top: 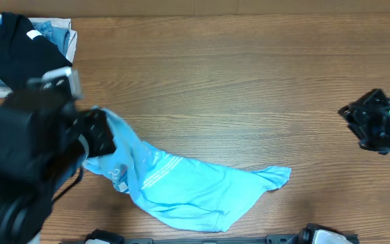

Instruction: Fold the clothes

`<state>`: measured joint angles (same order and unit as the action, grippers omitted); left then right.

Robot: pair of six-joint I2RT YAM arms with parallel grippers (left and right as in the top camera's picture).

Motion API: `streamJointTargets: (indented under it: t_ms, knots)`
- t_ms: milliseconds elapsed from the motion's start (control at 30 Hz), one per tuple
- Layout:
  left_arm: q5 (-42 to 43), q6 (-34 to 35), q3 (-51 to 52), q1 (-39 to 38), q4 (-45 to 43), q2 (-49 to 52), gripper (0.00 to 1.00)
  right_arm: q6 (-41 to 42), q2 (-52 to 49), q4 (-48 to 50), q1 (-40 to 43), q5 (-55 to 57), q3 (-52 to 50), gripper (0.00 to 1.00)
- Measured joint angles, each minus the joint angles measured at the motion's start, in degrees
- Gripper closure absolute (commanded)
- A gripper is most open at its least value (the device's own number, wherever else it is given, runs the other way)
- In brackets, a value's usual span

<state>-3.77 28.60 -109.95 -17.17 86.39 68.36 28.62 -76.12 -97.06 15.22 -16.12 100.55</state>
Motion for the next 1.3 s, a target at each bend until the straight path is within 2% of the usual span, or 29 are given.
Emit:
streamJointTargets:
  t_ms: [233, 367, 567, 733, 933, 1100, 1300]
  knots:
    - [-1.73, 0.26, 0.02, 0.0, -0.83, 9.46, 0.96, -5.97, -0.98, 0.07, -4.0, -5.35, -3.78, 0.57]
    - [-2.69, 0.46, 0.02, 0.0, -2.19, 13.84, 0.96, -7.41, -0.9, -0.07, -9.75, -6.51, -3.8, 0.44]
    - [-4.15, 1.09, 0.02, 0.0, -2.4, 18.36, 0.96, -8.41, -0.87, 1.4, -21.33, -7.1, -4.09, 0.15]
    - [-4.63, 1.09, 0.02, 0.02, -2.38, 19.54, 0.96, -8.87, -0.37, 5.31, -27.23, -6.99, -9.81, 0.09]
    - [-4.7, 1.11, 0.02, 0.46, -2.36, 19.52, 0.96, -9.03, -0.39, 13.03, -33.09, -9.16, -25.7, 0.09]
    - [-4.87, 1.09, 0.02, 0.79, -2.23, 19.52, 0.96, -8.52, -0.76, 21.59, -39.78, -13.86, -37.88, 0.15]
    - [-4.9, 1.11, 0.02, 0.79, -1.25, 19.52, 0.96, -5.05, -0.79, 27.5, -46.29, -16.09, -47.47, 0.21]
